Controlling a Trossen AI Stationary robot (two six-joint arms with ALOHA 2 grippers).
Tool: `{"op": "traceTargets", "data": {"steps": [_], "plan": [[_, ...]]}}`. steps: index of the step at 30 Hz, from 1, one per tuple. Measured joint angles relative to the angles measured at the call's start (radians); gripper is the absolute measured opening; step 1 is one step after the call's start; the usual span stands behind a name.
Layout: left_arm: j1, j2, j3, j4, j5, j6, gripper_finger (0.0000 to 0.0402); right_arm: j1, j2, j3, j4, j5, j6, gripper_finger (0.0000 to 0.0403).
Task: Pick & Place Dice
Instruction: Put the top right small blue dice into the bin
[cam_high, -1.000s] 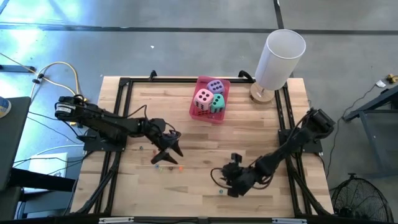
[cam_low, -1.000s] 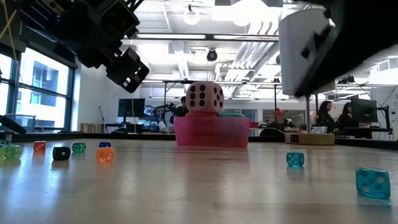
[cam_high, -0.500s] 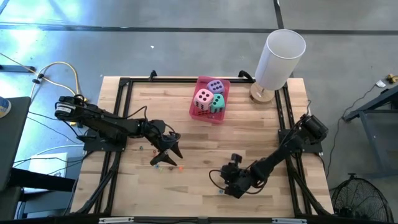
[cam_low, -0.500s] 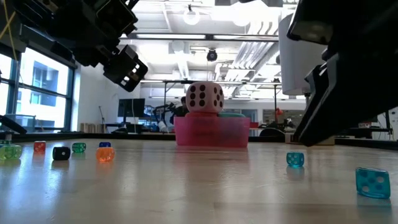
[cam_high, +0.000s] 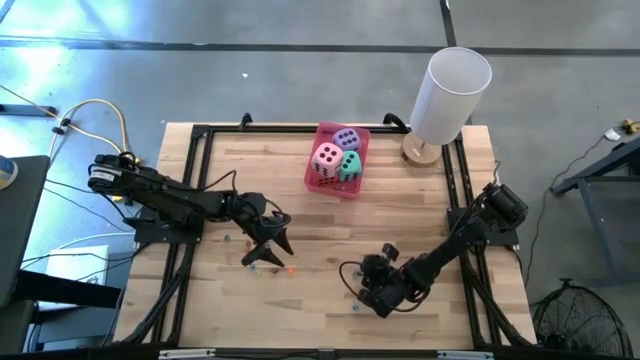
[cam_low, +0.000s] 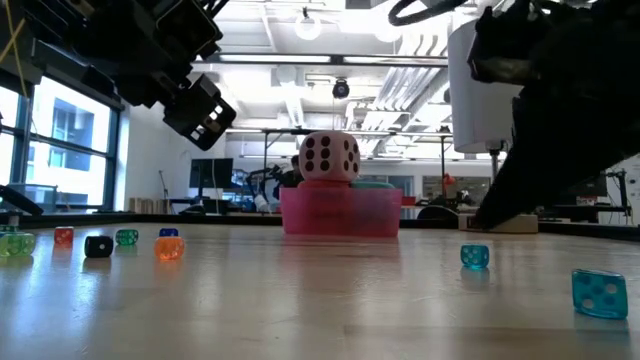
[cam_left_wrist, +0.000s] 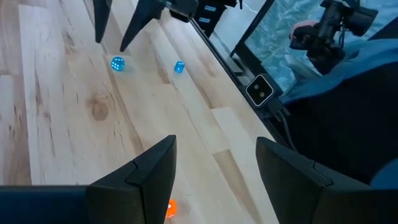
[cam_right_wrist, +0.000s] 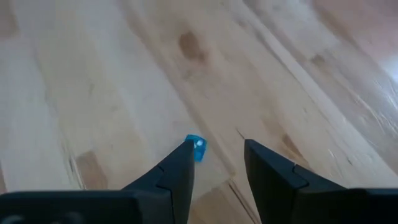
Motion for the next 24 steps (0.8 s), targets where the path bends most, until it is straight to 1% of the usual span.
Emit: {"op": "traceTargets", "data": {"steps": [3,4,8,15,20,24], "plan": [[0.000,0.000,0.000,0.000,0.002,-0.001,0.0214,-0.002,0.000,0.000,-0.034,-0.009,0.092,0.0148],[0.000,0.000,0.000,0.000,0.002,-0.001,0.0214,-0.002,0.000,0.000,-0.036,-0.019,0.100,0.0155],[0.000,0.000,0.000,0.000,0.002,-0.001,0.0214,0.004,0.000,0.000,-0.024,-0.040,0.055,0.0185],[0.000,0.000,0.000,0.000,-0.005,-0.004,0.0214,0.034,0.001,0.000,-0.014,-0.042,0.049,0.0225],[0.000,0.000,0.000,0.000,-0.007,-0.003,0.0214,0.035,0.005,0.000,0.030,-0.038,0.033,0.0242],[0.000,0.000,0.000,0.000,-0.007,-0.003,0.0214,0.032,0.005,0.000,0.057,-0.027,-0.047,0.0244]]}}
